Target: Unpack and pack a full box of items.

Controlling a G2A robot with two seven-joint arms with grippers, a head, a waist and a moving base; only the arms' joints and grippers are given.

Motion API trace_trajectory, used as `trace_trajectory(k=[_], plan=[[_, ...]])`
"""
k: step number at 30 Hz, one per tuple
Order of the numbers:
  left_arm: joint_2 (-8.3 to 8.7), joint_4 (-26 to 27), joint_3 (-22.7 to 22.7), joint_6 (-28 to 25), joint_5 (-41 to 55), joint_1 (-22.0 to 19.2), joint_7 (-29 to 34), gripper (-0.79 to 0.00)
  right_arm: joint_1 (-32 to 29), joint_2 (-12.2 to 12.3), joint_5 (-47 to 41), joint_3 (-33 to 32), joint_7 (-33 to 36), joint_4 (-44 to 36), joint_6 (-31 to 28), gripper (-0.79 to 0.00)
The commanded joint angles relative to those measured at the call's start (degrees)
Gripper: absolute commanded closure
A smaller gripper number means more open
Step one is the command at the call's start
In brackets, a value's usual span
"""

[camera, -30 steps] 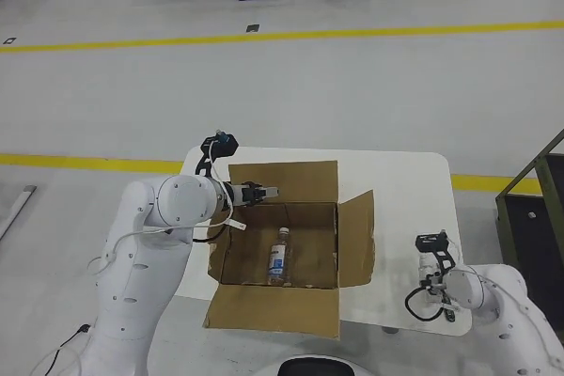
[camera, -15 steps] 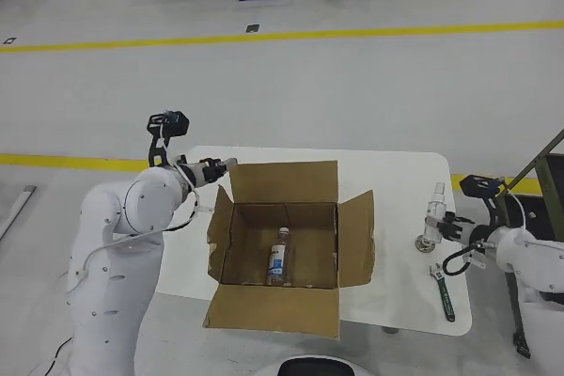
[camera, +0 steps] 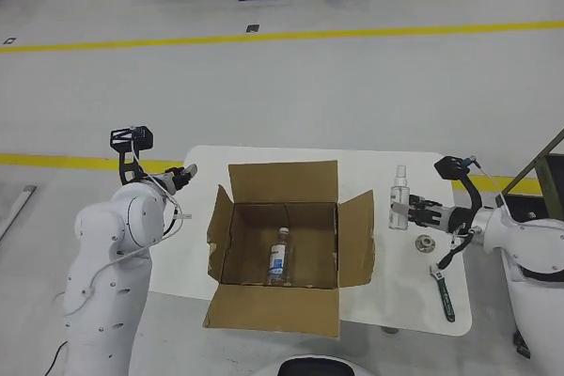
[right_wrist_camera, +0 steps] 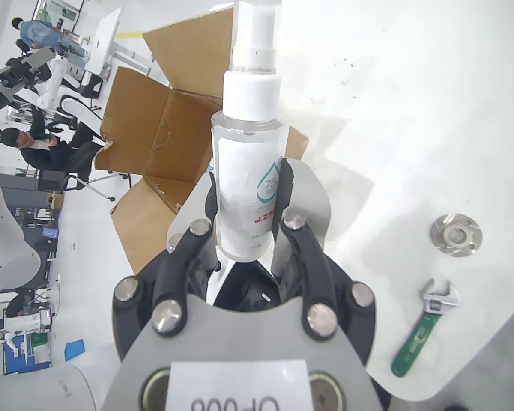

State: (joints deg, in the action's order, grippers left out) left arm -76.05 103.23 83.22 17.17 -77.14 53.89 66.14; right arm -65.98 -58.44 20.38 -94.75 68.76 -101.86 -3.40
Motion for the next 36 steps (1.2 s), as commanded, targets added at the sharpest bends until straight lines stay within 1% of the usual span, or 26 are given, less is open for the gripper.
trace_trajectory(k=[1,4,7,10,13,17,19,22,24,25,28,30,36], plan=[[0.0,0.0,0.0,0.0,0.0,0.0,0.0,-0.785,0.0,0.0,0.0,0.0,0.0,0.0,0.0,0.0],[0.0,0.0,0.0,0.0,0.0,0.0,0.0,-0.785,0.0,0.0,0.0,0.0,0.0,0.0,0.0,0.0],[0.0,0.0,0.0,0.0,0.0,0.0,0.0,-0.785,-0.2,-0.2,-2.5,1.9,-2.2,-1.7,-1.6,0.0],[0.0,0.0,0.0,0.0,0.0,0.0,0.0,-0.785,2.7,-0.7,-4.9,7.5,-4.2,-1.8,-3.0,0.0],[0.0,0.0,0.0,0.0,0.0,0.0,0.0,-0.785,7.5,-1.7,-7.7,14.6,-6.9,0.4,-2.4,0.0],[0.0,0.0,0.0,0.0,0.0,0.0,0.0,-0.785,14.1,-3.7,-10.2,26.0,-9.3,6.3,-0.1,0.0],[0.0,0.0,0.0,0.0,0.0,0.0,0.0,-0.785,17.3,-4.9,-11.5,31.5,-9.2,10.8,1.7,0.0],[0.0,0.0,0.0,0.0,0.0,0.0,0.0,-0.785,21.6,-6.7,-10.9,39.4,-8.3,17.6,4.5,0.0],[0.0,0.0,0.0,0.0,0.0,0.0,0.0,-0.785,23.7,-8.0,-10.9,43.5,-8.4,22.0,6.4,0.0],[0.0,0.0,0.0,0.0,0.0,0.0,0.0,-0.785,24.7,-8.5,-8.9,45.9,-8.0,23.8,7.1,0.0],[0.0,0.0,0.0,0.0,0.0,0.0,0.0,-0.785,26.7,-10.2,-8.0,50.7,-8.1,28.9,9.4,0.0],[0.0,0.0,0.0,0.0,0.0,0.0,0.0,-0.785,27.8,-11.1,-7.1,52.7,-8.8,31.7,10.5,0.0],[0.0,0.0,0.0,0.0,0.0,0.0,0.0,-0.785,27.8,-11.1,-7.1,52.7,-8.8,31.7,10.5,0.0]])
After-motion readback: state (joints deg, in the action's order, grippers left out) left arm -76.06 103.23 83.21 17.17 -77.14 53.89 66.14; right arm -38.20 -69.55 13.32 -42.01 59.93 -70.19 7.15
